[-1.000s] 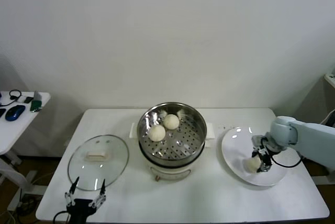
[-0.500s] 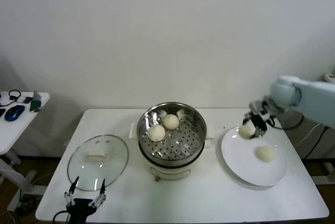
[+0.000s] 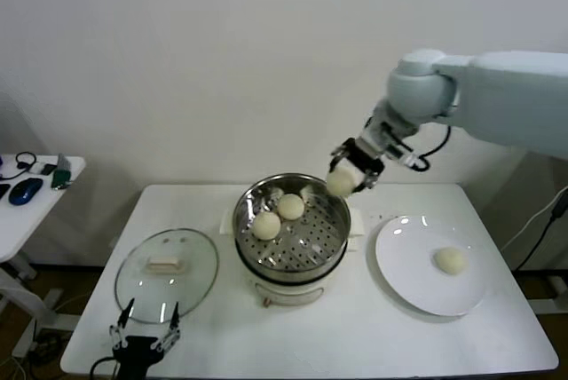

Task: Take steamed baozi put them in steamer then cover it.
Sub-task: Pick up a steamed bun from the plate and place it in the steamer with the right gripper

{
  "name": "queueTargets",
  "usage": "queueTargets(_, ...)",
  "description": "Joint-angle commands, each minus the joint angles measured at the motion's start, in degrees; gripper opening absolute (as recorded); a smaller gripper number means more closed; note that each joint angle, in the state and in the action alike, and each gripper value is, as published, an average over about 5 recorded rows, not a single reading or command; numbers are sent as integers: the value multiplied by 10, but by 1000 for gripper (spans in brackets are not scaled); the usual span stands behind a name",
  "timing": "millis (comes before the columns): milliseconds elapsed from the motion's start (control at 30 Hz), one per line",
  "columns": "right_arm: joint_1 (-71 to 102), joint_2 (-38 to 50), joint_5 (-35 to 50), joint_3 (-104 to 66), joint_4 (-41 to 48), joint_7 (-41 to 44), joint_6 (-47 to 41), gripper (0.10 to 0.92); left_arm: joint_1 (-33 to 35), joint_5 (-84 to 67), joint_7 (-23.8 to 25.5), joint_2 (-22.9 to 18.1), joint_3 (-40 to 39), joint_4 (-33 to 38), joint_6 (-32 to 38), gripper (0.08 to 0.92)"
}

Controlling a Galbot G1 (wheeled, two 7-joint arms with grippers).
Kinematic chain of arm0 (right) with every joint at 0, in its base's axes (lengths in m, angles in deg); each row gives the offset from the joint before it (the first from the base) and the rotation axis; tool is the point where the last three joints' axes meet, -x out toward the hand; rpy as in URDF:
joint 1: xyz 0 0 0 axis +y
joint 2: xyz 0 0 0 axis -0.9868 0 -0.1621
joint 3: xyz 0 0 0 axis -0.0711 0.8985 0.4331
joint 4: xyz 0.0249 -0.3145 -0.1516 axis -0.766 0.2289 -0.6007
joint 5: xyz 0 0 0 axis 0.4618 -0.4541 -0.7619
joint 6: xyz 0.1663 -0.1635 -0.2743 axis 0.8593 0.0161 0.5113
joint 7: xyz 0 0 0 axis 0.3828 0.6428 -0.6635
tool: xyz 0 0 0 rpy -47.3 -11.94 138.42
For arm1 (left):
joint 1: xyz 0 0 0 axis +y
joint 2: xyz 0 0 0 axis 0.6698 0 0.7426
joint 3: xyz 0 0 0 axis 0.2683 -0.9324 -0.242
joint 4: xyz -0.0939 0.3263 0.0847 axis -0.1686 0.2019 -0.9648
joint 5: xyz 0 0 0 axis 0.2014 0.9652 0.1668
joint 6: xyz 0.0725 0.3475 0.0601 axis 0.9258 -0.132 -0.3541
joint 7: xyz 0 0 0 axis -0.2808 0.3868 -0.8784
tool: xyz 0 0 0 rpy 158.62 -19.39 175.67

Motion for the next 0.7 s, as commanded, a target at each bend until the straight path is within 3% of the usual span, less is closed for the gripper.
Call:
queueTargets(33, 81, -112, -83, -27, -41, -63, 46, 645, 1, 0, 0, 0, 2, 0, 0, 823)
queueTargets(267, 145, -153, -138, -18, -1, -68, 63, 645, 4, -3, -1, -1, 7, 4, 0, 823)
queueTargets(700, 187, -148, -181, 9, 44, -61, 69, 645, 2, -3, -2, 0, 8, -2, 0, 823)
